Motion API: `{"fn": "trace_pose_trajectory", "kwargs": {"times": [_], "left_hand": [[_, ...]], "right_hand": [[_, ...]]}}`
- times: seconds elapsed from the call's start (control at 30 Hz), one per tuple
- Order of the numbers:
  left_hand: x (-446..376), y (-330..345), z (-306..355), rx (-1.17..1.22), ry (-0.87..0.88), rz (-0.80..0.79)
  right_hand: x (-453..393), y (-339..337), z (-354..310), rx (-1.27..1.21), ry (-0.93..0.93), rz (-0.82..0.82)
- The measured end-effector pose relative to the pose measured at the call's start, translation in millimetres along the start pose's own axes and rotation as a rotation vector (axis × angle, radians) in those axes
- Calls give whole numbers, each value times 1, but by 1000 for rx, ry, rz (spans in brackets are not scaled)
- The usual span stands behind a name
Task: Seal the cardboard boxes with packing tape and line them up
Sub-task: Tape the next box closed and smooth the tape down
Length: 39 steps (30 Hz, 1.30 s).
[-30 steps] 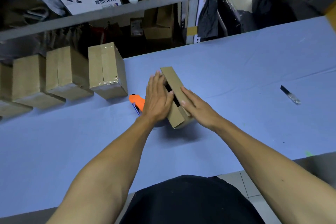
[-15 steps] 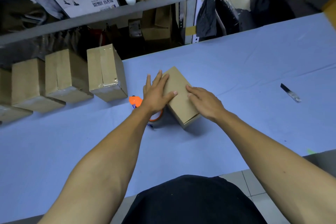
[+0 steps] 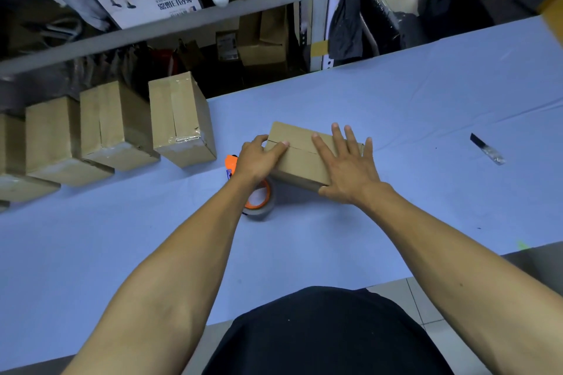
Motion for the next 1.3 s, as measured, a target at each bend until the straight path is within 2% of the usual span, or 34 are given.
{"fn": "trace_pose_trajectory", "kwargs": {"times": [0.13, 0.23, 0.4, 0.53, 0.73, 0.97, 1.13, 1.3], "left_hand": [[6, 10, 5, 147, -36, -145], [12, 29, 0, 131, -20, -75], [11, 47, -5, 264, 9, -57], [13, 57, -7, 381, -26, -81], [11, 61, -2, 492, -108, -54], [25, 57, -9, 619, -158, -27], [26, 52, -11, 577, -165, -17], [21, 42, -6, 490, -110, -6]], "right_hand": [[5, 4, 2, 82, -5, 71], [7, 11, 6, 51, -10, 55], [2, 15, 9, -32, -26, 67], [-2, 1, 26, -42, -82, 72], [-9, -3, 31, -66, -32, -20], [2, 4, 22, -77, -92, 9], [1, 4, 16, -15, -92, 7], [2, -1, 11, -100, -70, 48]]}}
Point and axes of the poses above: each hand's wrist, its own x-axis away from the middle knuckle, its own y-axis out of the palm, z = x × y, the point moved 1 cm from there along -x, towards the middle knuckle, and after that the axes turned 9 degrees about -x, right-handed, at the moved point
